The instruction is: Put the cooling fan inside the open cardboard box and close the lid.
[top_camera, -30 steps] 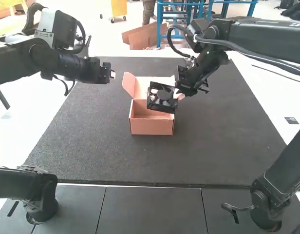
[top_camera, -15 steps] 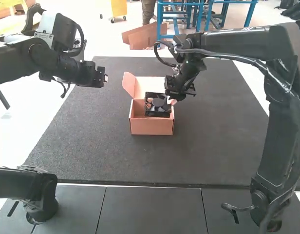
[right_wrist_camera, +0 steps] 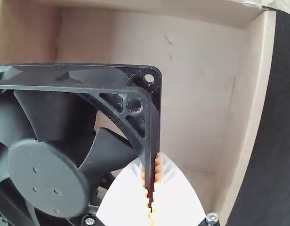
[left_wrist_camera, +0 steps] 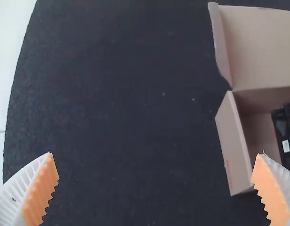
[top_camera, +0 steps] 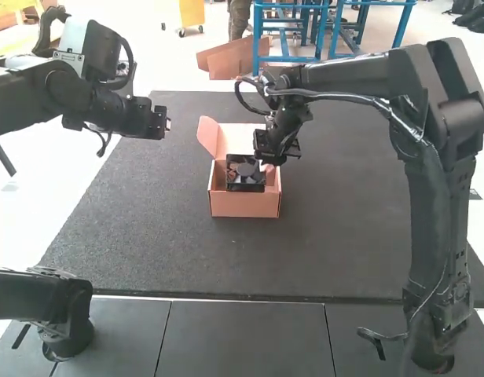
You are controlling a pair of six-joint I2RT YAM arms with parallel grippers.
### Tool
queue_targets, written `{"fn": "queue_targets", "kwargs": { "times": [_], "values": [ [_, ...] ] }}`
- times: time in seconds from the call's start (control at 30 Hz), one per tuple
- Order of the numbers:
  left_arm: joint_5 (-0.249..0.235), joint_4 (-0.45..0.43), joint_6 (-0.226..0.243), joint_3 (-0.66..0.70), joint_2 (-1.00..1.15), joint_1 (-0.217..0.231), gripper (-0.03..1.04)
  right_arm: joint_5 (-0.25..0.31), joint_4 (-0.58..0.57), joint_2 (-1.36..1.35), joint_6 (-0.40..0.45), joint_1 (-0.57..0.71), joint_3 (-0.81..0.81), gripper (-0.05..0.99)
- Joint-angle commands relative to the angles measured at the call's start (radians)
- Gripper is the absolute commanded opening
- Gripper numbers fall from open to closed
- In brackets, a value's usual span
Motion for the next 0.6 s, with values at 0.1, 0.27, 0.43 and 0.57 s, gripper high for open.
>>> {"fn": "queue_targets", "kwargs": {
  "times": [0.1,0.27,0.43,0.57],
  "values": [
    [-0.014,0.001,0.011,0.027,-0.012,0.011,0.97,0.025,0.032,0.021,-0.009,0.006,0.049,-0.01],
    [-0.014,0.003,0.011,0.027,-0.012,0.020,0.97,0.039,0.033,0.048,-0.008,0.006,0.073,-0.01],
    [-0.014,-0.002,0.011,0.028,-0.012,0.023,0.97,0.045,0.033,0.063,-0.009,0.003,0.089,-0.01],
    [-0.014,0.000,0.011,0.028,-0.012,0.023,0.97,0.047,0.032,0.080,-0.011,0.001,0.089,-0.01]
  ]
}}
